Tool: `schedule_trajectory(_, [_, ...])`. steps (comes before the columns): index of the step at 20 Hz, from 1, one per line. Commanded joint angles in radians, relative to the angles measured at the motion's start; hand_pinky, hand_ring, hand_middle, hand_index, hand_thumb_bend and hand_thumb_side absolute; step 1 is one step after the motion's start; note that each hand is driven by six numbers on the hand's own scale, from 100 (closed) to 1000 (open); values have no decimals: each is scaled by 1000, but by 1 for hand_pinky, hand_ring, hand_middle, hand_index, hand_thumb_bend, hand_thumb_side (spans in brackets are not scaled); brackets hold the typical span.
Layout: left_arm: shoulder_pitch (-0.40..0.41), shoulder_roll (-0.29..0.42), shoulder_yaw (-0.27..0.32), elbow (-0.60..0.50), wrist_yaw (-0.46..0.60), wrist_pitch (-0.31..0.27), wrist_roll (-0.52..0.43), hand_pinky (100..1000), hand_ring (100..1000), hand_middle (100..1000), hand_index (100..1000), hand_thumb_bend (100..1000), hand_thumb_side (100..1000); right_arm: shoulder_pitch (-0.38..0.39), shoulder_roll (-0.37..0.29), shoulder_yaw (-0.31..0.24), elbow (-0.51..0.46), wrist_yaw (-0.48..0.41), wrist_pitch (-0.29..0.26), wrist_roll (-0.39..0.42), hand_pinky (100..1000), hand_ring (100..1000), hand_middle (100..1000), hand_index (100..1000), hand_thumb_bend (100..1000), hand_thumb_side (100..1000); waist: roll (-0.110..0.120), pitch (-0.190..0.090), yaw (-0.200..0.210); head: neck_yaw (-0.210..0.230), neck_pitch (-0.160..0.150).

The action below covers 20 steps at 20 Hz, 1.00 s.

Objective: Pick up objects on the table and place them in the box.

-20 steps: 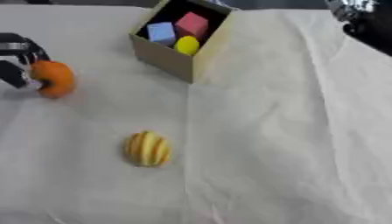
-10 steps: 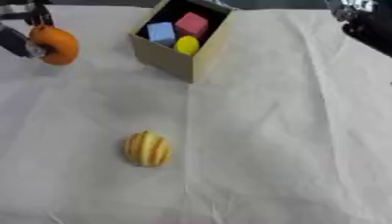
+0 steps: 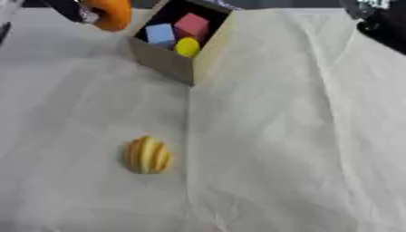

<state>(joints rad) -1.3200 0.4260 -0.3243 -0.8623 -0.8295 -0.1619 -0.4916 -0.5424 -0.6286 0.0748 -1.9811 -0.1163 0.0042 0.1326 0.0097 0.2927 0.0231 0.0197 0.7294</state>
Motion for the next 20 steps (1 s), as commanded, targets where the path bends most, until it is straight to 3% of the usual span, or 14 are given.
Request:
schedule_trajectory(1, [-49, -39, 40, 60, -65, -13, 47, 745, 658, 609, 629, 177, 121, -20, -12, -3, -19, -6, -2, 7, 928, 698, 649, 799, 100, 555, -1, -19, -6, 10, -13])
schedule_trajectory(8, [-64, -99, 96, 182, -186, -21, 123, 746, 663, 614, 644, 207, 126, -32, -2, 1, -19, -12, -2, 13, 928, 697, 649, 799, 100, 556, 0, -13, -27, 21, -24])
schedule_trajectory(11, [-62, -118, 115, 218, -231, -16, 151, 755, 678, 635, 706, 298, 145, -38, 1, 3, -19, -15, -3, 15, 927, 697, 649, 799, 100, 556, -1, -10, -33, 24, -29])
schedule_trajectory(13, [-60, -127, 124, 236, -250, -17, 163, 777, 714, 683, 770, 381, 202, -40, 3, 3, -19, -16, -3, 16, 927, 697, 649, 799, 100, 556, -2, -9, -34, 25, -29])
schedule_trajectory(16, [-57, -136, 126, 251, -266, -32, 160, 826, 793, 791, 890, 557, 370, -45, 7, 4, -19, -15, 1, 17, 928, 697, 649, 799, 100, 556, -2, -10, -35, 25, -29])
schedule_trajectory(20, [-57, -130, 123, 237, -267, -56, 145, 846, 820, 829, 924, 630, 454, -42, 11, 5, -19, -15, 5, 17, 928, 697, 649, 798, 100, 557, -3, -16, -33, 22, -24])
